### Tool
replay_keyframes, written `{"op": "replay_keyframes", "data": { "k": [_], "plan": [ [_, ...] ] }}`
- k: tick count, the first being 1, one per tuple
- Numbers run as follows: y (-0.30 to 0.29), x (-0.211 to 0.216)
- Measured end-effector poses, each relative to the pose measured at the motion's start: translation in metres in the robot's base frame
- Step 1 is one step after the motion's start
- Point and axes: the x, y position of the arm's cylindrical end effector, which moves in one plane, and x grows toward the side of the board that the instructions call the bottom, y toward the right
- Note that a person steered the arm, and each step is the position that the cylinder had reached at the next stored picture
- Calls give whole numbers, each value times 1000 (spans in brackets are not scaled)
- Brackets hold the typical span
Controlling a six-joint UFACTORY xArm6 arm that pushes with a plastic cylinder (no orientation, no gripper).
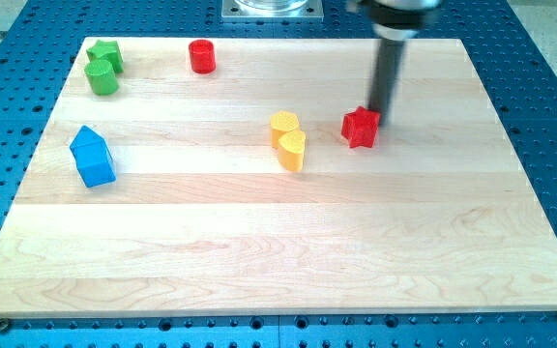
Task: Move the red star towards the center right of the board
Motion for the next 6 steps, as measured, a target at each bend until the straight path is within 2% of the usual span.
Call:
{"op": "replay_keyframes", "data": {
  "k": [2, 3, 4, 5, 6],
  "plan": [
    [-87, -45],
    [-96, -17],
    [-90, 7],
    [-27, 28],
    [-4, 39]
  ]
}}
